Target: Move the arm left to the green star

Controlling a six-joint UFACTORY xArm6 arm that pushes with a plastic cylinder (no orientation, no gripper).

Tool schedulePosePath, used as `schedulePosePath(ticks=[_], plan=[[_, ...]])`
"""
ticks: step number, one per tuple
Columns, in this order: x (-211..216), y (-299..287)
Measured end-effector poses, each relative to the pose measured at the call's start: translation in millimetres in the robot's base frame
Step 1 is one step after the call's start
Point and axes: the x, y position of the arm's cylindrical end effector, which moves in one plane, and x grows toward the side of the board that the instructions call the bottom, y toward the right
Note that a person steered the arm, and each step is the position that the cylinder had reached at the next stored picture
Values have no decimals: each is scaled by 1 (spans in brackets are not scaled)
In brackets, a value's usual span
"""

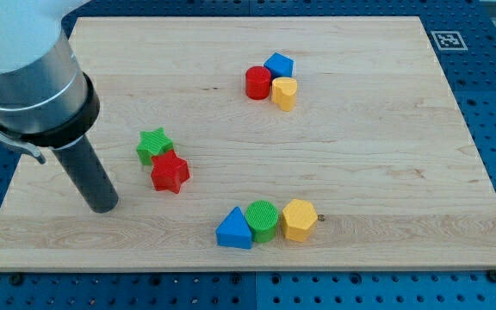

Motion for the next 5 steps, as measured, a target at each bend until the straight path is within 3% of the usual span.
schedulePosePath(ticks=[5], plan=[[-62, 8]])
